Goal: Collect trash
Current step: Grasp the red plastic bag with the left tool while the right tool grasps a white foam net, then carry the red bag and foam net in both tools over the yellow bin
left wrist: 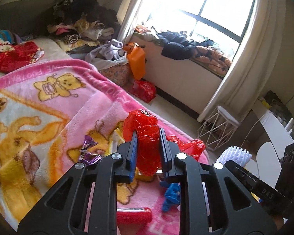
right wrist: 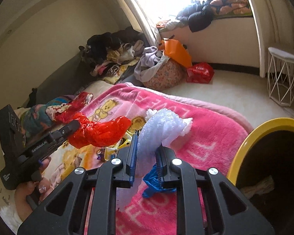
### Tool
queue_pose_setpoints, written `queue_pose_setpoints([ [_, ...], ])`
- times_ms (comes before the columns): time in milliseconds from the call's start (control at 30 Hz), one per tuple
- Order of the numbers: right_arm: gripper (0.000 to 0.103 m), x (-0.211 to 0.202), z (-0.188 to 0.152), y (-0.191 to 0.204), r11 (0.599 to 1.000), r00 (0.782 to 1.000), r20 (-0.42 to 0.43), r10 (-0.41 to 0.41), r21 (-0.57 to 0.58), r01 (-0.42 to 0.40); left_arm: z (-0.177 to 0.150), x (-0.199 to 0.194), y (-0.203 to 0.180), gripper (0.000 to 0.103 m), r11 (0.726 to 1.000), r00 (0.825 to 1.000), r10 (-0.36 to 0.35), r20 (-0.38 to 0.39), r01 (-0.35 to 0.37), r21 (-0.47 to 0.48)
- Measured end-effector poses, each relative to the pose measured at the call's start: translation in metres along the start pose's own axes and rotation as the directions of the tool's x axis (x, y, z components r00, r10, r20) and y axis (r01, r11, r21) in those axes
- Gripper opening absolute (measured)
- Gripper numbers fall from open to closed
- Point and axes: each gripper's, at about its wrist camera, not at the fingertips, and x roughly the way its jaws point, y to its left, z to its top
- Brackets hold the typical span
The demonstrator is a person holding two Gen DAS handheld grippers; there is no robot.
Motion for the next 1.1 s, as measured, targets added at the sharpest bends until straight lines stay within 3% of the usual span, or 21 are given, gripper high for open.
queue_pose_setpoints([
  [1100,0.017,-0.092,-0.006,-0.057,0.983,0.976,0.136,-0.17,0.095,0.157,-0.022,-0.006,-0.091,0.015,0.979,0.991,-0.13,-0.034,0.133,0.155],
])
